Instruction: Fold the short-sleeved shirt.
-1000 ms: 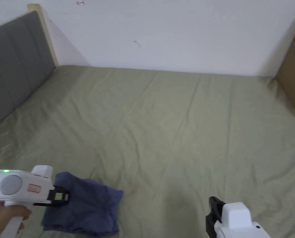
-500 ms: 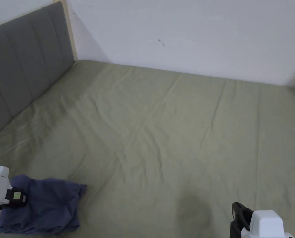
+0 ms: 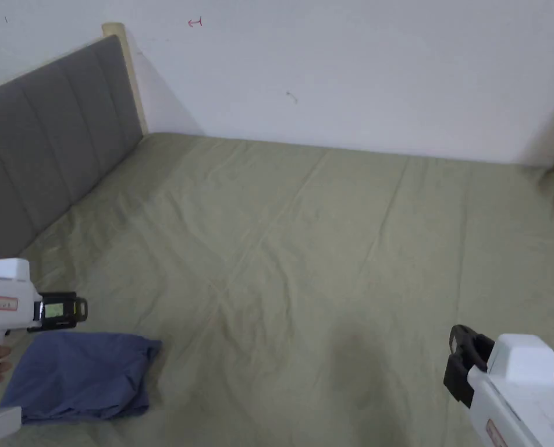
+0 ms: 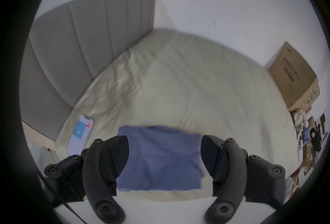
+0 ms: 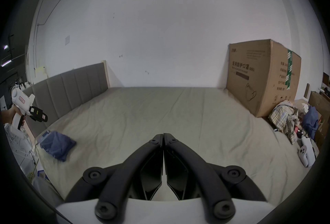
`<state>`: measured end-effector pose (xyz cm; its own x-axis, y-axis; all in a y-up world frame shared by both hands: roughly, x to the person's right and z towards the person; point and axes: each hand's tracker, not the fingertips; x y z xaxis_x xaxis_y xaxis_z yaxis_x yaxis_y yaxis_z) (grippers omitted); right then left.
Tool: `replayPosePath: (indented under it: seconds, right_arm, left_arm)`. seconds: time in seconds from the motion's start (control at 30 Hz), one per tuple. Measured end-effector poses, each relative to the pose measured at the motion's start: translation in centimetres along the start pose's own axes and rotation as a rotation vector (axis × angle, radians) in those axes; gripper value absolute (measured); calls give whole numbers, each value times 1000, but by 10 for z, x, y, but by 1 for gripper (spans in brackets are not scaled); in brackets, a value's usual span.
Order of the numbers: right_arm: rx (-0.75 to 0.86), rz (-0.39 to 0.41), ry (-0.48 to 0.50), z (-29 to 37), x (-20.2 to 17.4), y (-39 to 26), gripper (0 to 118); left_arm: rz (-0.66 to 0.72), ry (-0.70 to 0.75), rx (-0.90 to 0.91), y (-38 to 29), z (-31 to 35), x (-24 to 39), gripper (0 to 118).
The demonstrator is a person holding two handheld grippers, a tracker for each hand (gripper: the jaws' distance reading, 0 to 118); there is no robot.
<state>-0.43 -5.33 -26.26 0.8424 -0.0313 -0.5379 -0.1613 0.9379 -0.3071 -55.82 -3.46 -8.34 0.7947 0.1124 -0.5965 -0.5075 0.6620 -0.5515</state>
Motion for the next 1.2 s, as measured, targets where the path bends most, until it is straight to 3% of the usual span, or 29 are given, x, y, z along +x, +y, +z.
replayPosePath:
  seconds: [0.23,0.37,0.63,0.77,0.83,0.9,0.97,1.0,1.2]
  right_arm:
    - [134,4,-66,52,31,59,0]
    - [227,49,-119,80,49,88,0]
    - [328,101,-202,120,71,115,0]
    - [342,92,-219,131,80,113,0]
    - [346,91,-230,135,83,111,0]
    - [347,83,-234,138,86,109,0]
    - [349,75,-238,139,87,107,0]
    - [349,74,-238,140,88,106,0]
    - [353,70,-243,139,90,106,0]
  left_arm:
    - [-107,11,371,22,107,93,89]
    - [-153,4,599,16,155,148,89]
    - [-151,-81,872,-23,186,244,81]
    - [-177,-103,929,-47,180,282,59]
    - [-169,-121,931,-56,170,295,40]
    - [-182,-164,922,-64,163,305,35]
    - [-224,-203,906,-73,157,315,7]
    - [-229,-188,901,-75,155,318,1]
    - [-295,-216,842,-83,144,329,0]
